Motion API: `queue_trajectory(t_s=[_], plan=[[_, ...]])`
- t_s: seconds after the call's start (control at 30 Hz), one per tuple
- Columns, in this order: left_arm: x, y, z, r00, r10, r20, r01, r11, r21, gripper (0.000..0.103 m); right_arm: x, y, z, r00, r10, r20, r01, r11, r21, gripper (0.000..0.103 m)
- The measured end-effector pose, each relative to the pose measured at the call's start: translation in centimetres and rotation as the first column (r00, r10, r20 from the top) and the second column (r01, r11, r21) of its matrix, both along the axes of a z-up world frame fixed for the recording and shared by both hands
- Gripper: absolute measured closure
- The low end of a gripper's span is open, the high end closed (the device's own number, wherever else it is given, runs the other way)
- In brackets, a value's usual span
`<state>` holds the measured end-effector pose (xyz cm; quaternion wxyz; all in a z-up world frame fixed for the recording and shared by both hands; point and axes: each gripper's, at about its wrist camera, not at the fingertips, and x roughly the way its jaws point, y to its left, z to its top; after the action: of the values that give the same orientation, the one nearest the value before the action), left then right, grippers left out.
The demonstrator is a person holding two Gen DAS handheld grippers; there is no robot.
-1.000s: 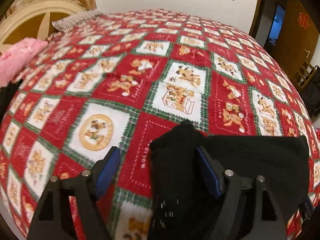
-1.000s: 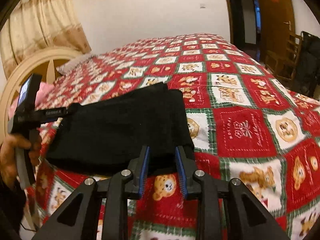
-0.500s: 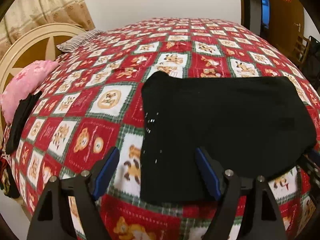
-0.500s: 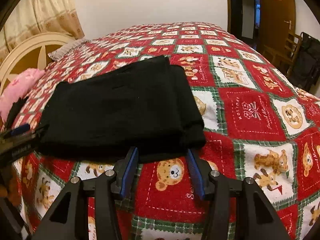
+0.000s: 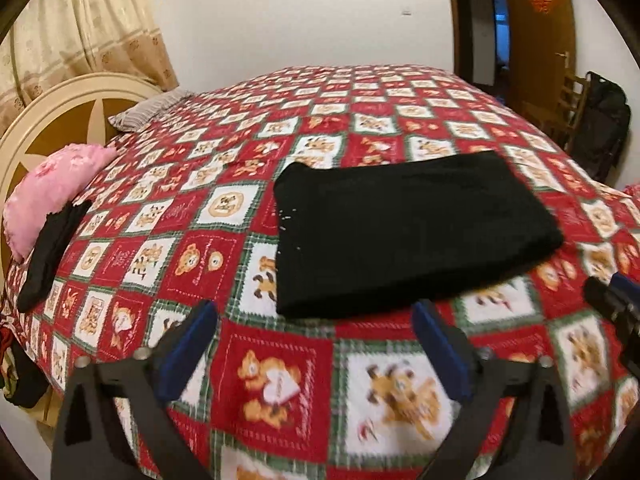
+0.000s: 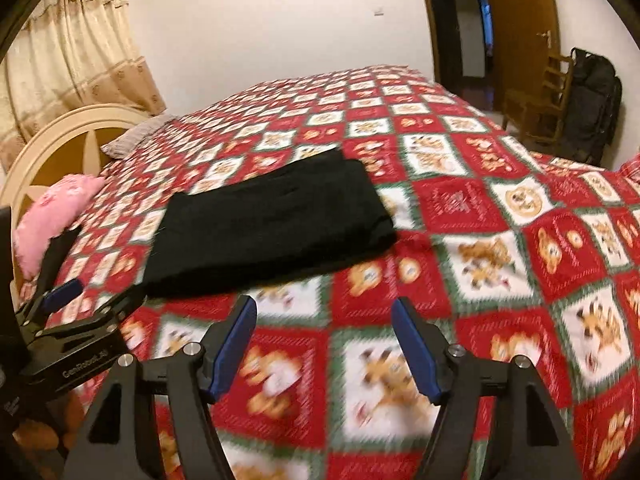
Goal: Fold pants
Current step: 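Release the pants and lift both grippers away from the bundle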
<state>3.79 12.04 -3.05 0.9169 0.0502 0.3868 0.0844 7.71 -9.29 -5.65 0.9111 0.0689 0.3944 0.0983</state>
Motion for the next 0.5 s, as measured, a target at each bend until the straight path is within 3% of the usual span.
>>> queue_trajectory(t_s=[0.1, 0.23, 0.33, 0.5], plan=[[-1.6, -0.6, 1.5, 0.998, -0.047, 0.043, 0.048, 0.999, -0.017, 0.001, -1.2, 0.6, 0.4, 0.999, 0.016, -0.031, -0.016, 1.0, -0.003, 0.032], [-3.3, -1.5, 3.1, 0.994, -0.076, 0.079, 0.08, 0.995, -0.052, 0.0, -3.0, 0.2, 1.8, 1.0, -0.017, -0.006, 0.017, 0.999, -0.047, 0.032], [-4.3, -2.3, 4.1, 0.995, -0.066, 0.081, 0.072, 0.994, -0.077, 0.0, -4.6, -0.6, 3.7, 0.996, -0.049, 0.078, 0.055, 0.996, -0.074, 0.032], [-6.9, -3.3, 6.9, 0.988, -0.035, 0.151, 0.046, 0.997, -0.067, 0.0, -7.5, -1.2, 8.1, 0.965, -0.069, 0.252, 0.093, 0.992, -0.081, 0.032]])
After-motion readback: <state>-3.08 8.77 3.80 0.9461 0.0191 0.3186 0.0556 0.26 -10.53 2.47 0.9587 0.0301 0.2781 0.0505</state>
